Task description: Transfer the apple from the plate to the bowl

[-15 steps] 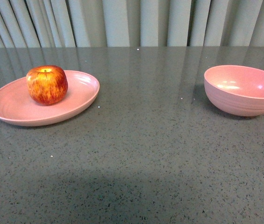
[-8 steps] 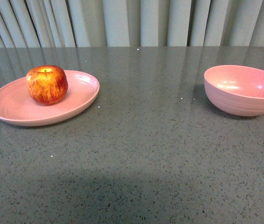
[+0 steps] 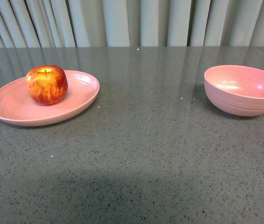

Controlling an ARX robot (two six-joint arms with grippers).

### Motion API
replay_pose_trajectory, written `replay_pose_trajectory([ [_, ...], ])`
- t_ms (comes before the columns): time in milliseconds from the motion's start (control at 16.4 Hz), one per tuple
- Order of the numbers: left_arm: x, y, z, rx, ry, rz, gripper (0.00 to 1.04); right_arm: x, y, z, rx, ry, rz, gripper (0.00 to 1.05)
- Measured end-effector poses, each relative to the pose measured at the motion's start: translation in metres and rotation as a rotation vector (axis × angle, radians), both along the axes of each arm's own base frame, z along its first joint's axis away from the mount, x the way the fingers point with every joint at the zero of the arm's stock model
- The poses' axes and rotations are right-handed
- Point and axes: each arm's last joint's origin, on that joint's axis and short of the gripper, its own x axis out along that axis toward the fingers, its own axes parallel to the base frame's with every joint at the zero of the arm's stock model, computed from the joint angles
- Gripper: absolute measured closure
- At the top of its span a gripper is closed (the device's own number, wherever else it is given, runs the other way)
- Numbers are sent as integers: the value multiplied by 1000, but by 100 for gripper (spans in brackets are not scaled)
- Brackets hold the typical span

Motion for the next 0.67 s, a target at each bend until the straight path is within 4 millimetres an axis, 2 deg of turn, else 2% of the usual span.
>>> replay_pose_trajectory([
  [672, 0, 0, 0, 0, 0, 0, 7, 0, 0, 0, 0, 0, 0, 7],
])
